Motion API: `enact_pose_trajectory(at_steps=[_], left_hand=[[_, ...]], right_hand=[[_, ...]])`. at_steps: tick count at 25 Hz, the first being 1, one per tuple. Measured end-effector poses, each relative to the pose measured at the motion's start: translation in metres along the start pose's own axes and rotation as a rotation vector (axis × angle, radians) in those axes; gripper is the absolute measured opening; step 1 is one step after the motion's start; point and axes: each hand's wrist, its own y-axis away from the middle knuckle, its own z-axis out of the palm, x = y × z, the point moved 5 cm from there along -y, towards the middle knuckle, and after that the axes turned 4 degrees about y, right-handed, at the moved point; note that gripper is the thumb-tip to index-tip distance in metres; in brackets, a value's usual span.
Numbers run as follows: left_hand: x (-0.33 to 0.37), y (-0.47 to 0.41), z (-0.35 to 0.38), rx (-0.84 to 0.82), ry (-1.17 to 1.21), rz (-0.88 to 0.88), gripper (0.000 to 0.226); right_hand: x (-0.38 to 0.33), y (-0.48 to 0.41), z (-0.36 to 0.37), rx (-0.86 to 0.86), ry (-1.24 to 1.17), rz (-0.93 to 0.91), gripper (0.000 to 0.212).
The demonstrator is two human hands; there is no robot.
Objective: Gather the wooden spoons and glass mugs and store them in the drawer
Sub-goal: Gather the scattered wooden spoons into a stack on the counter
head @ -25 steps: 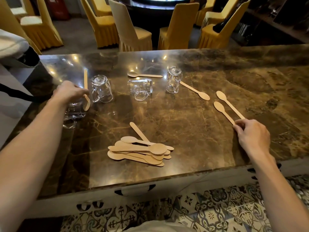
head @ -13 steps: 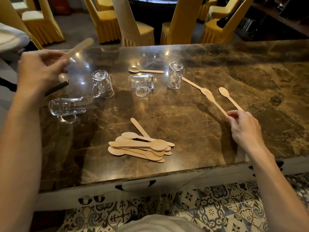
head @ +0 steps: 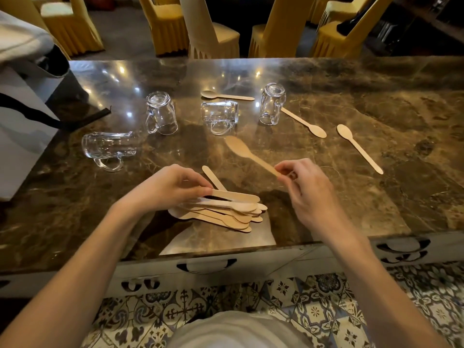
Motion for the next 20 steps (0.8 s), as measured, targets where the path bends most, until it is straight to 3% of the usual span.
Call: enact_pose_trajectory(at_steps=[5, 10, 15, 20], left_hand=[[0.000, 0.000, 0.003, 0.075, -0.226, 0.047, 0.036], [-0.007, 0.002, -0.003, 0.093, -0.082, 0.029, 0.034], [-0.020, 0.023, -0.030, 0.147, -0.012, 0.007, 0.053], [-0.004, 0.025, -0.064, 0.238, -0.012, 0.084, 0.038]], right_hand=[[-0.014, 0.011, 0.029, -0.061, 0.052, -0.056, 0.023], [-0.014, 0.008, 0.055, -0.096, 0.131, -0.099, 0.023], [-0.020, 0.001, 0.071, -0.079, 0.192, -0.130, 0.024], [-0.026, -0.002, 0.081, -0.147, 0.212, -0.125, 0.025]])
